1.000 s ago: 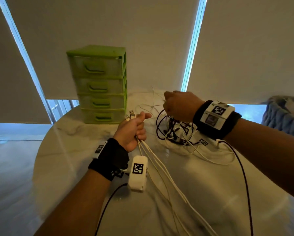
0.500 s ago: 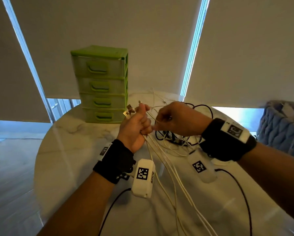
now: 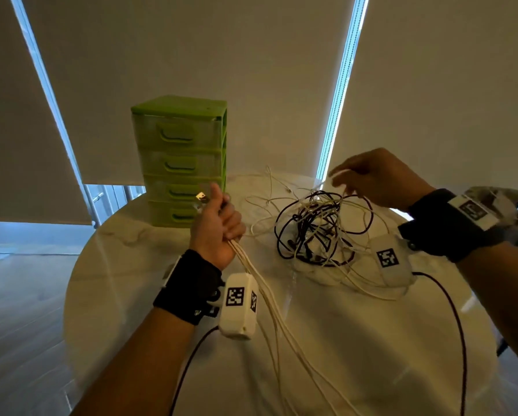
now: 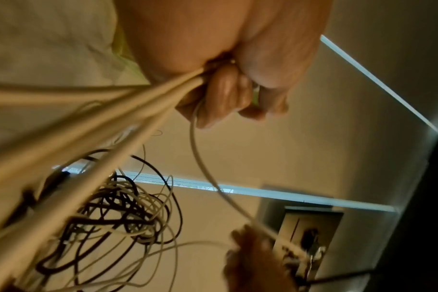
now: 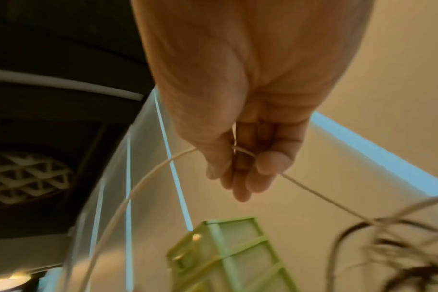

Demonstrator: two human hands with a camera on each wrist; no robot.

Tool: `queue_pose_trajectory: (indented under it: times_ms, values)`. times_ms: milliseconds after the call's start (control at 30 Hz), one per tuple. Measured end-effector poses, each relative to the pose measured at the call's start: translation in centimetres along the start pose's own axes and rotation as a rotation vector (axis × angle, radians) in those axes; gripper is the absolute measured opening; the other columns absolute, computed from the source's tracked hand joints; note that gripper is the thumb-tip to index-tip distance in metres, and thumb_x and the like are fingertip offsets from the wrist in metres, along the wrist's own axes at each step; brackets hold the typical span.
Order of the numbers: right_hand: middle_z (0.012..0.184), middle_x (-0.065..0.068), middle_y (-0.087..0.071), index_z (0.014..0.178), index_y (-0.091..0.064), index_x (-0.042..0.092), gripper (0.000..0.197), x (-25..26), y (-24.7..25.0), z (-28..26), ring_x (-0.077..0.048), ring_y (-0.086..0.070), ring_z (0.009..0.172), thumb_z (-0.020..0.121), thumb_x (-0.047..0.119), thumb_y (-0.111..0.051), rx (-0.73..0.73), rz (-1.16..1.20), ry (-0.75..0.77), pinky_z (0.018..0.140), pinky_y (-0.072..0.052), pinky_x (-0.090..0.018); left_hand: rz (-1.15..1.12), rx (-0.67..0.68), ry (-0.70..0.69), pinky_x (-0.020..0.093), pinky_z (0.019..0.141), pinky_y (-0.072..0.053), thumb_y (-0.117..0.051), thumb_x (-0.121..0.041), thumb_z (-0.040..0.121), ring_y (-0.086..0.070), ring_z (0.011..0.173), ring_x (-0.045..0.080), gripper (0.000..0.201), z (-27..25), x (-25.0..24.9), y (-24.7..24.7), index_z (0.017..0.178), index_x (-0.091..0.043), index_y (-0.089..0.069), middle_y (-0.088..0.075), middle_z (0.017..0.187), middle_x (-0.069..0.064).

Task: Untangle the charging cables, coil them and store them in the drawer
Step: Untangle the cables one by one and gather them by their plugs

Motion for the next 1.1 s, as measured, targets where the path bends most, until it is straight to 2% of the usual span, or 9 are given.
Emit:
queue_pose_trajectory:
  times_ms: [100,167,300,433,567,733,833,933,1100]
  values:
    - [0.093,0.002,-0.074,0.104,-0.069,0.019,0.015,5.2,-0.6,-0.6,-0.006,-0.067,0.069,0.094,0.019,-0.057,0.068,0.244,0.208,0.065,-0.055,-0.02,0.262,0.088,-0.016,0.016,0.033,-0.017,-0.059,-0.021,0.087,-0.021,0.035,0.002,0.008,-0.9,0.7,-1.8,0.094,-0.017,-0.062,-0.028,0.047,-0.01]
    - [0.095,0.0,-0.074,0.108,-0.067,0.013,0.018,8.3,-1.0,-1.4,-0.017,-0.069,0.079,0.094,0.014,-0.056,0.2,0.45,0.377,0.071,-0.057,-0.028,0.462,0.162,-0.006,0.018,0.036,-0.019,-0.057,-0.009,0.092,-0.021,0.039,0.005,0.016,-1.6,1.5,-3.3,0.099,-0.021,-0.065,-0.03,0.052,-0.008]
    - [0.109,-0.002,-0.07,0.12,-0.06,0.013,0.029,10.7,-0.8,-2.1,-0.016,-0.068,0.082,0.091,0.014,-0.059,0.274,0.601,0.45,0.075,-0.056,-0.029,0.595,0.251,0.014,0.019,0.04,-0.019,-0.058,-0.02,0.096,-0.02,0.041,0.007,0.014,-2.7,2.9,-5.1,0.086,-0.013,-0.065,-0.025,0.052,-0.004]
    - [0.128,0.008,-0.055,0.139,-0.043,0.035,0.069,6.7,-2.1,-1.9,-0.007,-0.066,0.084,0.075,0.044,-0.068,0.265,0.199,0.153,0.081,-0.056,-0.03,0.412,0.225,-0.008,0.018,0.039,-0.014,-0.053,-0.031,0.092,-0.02,0.038,0.004,0.024,-2.4,1.3,-4.2,0.079,-0.014,-0.066,-0.026,0.046,-0.008]
    - [0.1,0.013,-0.065,0.109,-0.067,0.031,0.023,1.1,-7.4,-3.4,-0.001,-0.061,0.087,0.09,0.042,-0.062,0.704,-0.233,0.042,0.083,-0.049,-0.024,0.263,0.26,-0.007,0.019,0.037,-0.014,-0.051,-0.035,0.083,-0.023,0.035,0.002,0.025,-2.5,-0.1,-4.0,0.085,-0.011,-0.058,-0.03,0.043,-0.008]
    - [0.075,0.002,-0.068,0.085,-0.071,0.015,0.023,-5.1,-2.9,-3.5,-0.016,-0.063,0.071,0.094,0.03,-0.057,0.282,-0.272,-0.148,0.068,-0.051,-0.031,0.047,-0.014,-0.168,0.016,0.033,-0.015,-0.045,-0.032,0.096,-0.021,0.032,0.001,0.022,-0.4,-4.5,-0.7,0.083,-0.017,-0.054,-0.028,0.039,-0.01]
    - [0.072,-0.001,-0.065,0.082,-0.072,0.013,0.038,-6.3,-0.2,-3.5,-0.015,-0.058,0.066,0.097,0.04,-0.05,0.248,-0.285,-0.315,0.064,-0.043,-0.027,0.168,-0.13,-0.182,0.016,0.033,-0.017,-0.046,-0.032,0.1,-0.02,0.035,0.001,0.026,0.4,-4.0,0.7,0.083,-0.019,-0.06,-0.027,0.043,-0.01]
    - [0.057,-0.003,-0.057,0.076,-0.066,0.003,0.059,-2.9,0.2,-3.3,-0.015,-0.051,0.05,0.098,0.049,-0.038,0.194,-0.049,-0.301,0.056,-0.041,-0.026,0.443,-0.029,-0.087,0.017,0.034,-0.02,-0.054,-0.024,0.097,-0.022,0.04,0.002,0.013,0.0,-1.1,-0.8,0.097,-0.023,-0.067,-0.031,0.048,-0.012]
    - [0.068,-0.009,-0.061,0.08,-0.061,0.004,0.053,4.8,0.2,-3.0,-0.025,-0.059,0.062,0.098,0.048,-0.036,0.216,0.497,-0.103,0.057,-0.05,-0.03,0.814,0.26,0.046,0.02,0.041,-0.024,-0.055,-0.018,0.096,-0.031,0.044,0.005,0.015,-2.4,2.8,-5.2,0.103,-0.019,-0.068,-0.041,0.048,-0.012]
Point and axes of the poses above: each hand's wrist, its own z-axis towards the middle knuckle, its own y-axis out of the back of the hand, x = y × z, the point moved 3 cm from there along z, towards the middle knuckle
